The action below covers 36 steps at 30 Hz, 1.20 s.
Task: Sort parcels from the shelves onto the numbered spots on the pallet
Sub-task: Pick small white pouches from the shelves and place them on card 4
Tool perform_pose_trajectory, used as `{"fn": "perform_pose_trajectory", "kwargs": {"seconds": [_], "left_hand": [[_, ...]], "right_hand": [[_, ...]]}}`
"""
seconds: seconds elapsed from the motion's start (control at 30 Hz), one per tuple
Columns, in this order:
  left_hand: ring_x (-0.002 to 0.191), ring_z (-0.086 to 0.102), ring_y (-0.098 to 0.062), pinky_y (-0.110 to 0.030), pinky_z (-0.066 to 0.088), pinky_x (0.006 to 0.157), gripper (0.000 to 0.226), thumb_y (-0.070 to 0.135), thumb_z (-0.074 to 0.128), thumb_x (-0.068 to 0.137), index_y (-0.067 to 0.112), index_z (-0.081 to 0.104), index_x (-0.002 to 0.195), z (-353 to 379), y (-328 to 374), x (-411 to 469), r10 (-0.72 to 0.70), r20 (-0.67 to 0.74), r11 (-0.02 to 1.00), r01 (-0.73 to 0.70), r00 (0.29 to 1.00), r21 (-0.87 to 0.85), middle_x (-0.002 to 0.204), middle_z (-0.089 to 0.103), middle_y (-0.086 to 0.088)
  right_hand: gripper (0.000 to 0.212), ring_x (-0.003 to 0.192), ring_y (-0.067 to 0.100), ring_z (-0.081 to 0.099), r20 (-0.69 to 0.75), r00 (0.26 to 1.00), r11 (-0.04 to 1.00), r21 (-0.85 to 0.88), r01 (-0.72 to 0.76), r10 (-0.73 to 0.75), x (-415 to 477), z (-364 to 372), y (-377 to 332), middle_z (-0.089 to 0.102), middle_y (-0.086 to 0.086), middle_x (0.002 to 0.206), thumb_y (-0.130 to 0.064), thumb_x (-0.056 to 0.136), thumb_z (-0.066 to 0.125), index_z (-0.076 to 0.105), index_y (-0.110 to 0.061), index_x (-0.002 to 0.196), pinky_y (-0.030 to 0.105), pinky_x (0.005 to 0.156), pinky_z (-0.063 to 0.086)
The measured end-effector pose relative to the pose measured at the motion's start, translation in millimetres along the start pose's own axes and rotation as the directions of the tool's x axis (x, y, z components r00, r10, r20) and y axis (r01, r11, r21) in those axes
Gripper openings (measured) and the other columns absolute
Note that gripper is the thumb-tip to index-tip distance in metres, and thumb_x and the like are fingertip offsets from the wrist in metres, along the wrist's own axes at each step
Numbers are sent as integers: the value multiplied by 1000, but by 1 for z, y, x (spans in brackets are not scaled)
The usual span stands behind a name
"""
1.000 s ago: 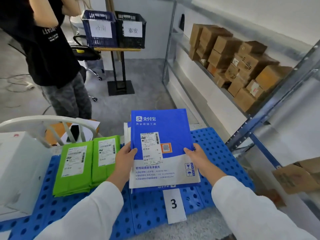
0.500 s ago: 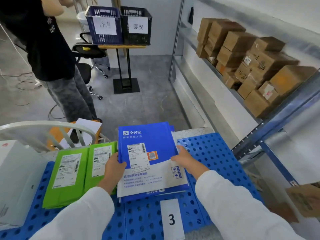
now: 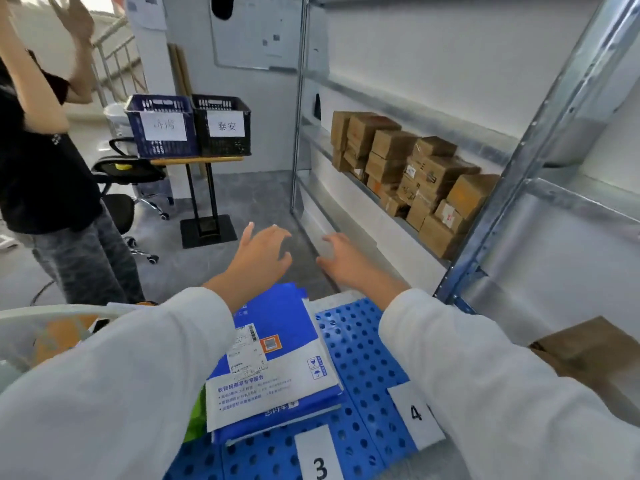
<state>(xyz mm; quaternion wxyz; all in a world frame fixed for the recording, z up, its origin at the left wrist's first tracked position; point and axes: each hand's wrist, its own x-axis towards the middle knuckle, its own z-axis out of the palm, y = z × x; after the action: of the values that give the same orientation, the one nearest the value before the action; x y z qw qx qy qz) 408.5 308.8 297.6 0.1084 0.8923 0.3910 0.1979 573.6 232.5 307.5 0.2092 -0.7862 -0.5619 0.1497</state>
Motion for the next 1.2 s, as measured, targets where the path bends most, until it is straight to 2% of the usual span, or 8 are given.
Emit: {"fn": "perform_pose_trajectory", "kwargs": {"seconds": [0.23, 0.37, 0.47, 0.57, 0.63, 0.83, 0.97, 1.2], "left_hand": [[135, 37, -18, -34, 6, 119, 51, 31, 52, 92, 9, 43, 138, -63, 56, 5, 206, -53, 973, -199, 977, 114, 141, 47, -5], [134, 36, -22, -34, 11, 119, 58, 33, 56, 91, 8, 41, 141, -84, 95, 7, 317, -77, 942, -304, 945, 144, 142, 45, -8], [135, 36, -24, -36, 17, 118, 60, 35, 58, 90, 9, 40, 141, -94, 135, 10, 390, -108, 919, -378, 914, 114, 143, 44, -8], [134, 37, -25, -37, 22, 116, 57, 35, 58, 91, 9, 42, 140, -98, 185, 4, 461, -141, 887, -458, 876, 56, 142, 45, -7], [132, 38, -24, -38, 24, 116, 55, 34, 57, 92, 10, 43, 139, -96, 222, -6, 528, -147, 849, -526, 836, 52, 140, 47, -7], [139, 31, -21, -37, 16, 119, 62, 40, 55, 91, 14, 36, 144, -68, 330, -59, 659, -117, 746, -665, 743, -17, 148, 39, -5], [141, 27, -23, -35, 12, 118, 62, 39, 53, 94, 13, 32, 146, -59, 392, -116, 728, -64, 679, -730, 683, -75, 152, 34, -5], [140, 28, -23, -36, 17, 118, 61, 41, 53, 93, 14, 35, 145, -46, 516, -224, 864, -48, 487, -857, 501, -168, 152, 35, -5]], "right_hand": [[61, 131, 26, 43, -182, 981, 983, -181, 30, -63, -47, -83, -15, 36, 7, 149, -43, 96, 48, 32, -13, 146, 39, 107, 38], [61, 132, 25, 43, -313, 949, 972, -235, -34, -43, -84, -123, -3, 38, 4, 149, -48, 95, 48, 33, -18, 146, 39, 105, 39], [58, 127, 26, 47, -377, 926, 968, -233, -92, -3, -118, -156, 7, 42, 5, 146, -44, 93, 49, 35, -18, 143, 41, 103, 43], [45, 113, 27, 55, -433, 901, 955, -258, -144, 18, -161, -188, 21, 53, 8, 131, -35, 92, 51, 46, -16, 133, 43, 94, 48], [48, 115, 27, 54, -471, 880, 945, -260, -200, 57, -193, -205, 35, 52, 8, 132, -35, 91, 52, 44, -16, 135, 41, 96, 47], [60, 127, 30, 46, -557, 796, 883, -216, -416, 238, -314, -234, 87, 42, 7, 146, -39, 93, 51, 34, -15, 145, 40, 105, 40], [60, 131, 30, 41, -558, 740, 822, -167, -544, 376, -413, -238, 115, 38, 10, 149, -29, 92, 51, 32, -13, 146, 39, 107, 38], [62, 132, 31, 41, -644, 535, 679, -33, -734, 547, -598, -245, 142, 36, 10, 150, -32, 93, 51, 30, -12, 148, 40, 108, 37]]}}
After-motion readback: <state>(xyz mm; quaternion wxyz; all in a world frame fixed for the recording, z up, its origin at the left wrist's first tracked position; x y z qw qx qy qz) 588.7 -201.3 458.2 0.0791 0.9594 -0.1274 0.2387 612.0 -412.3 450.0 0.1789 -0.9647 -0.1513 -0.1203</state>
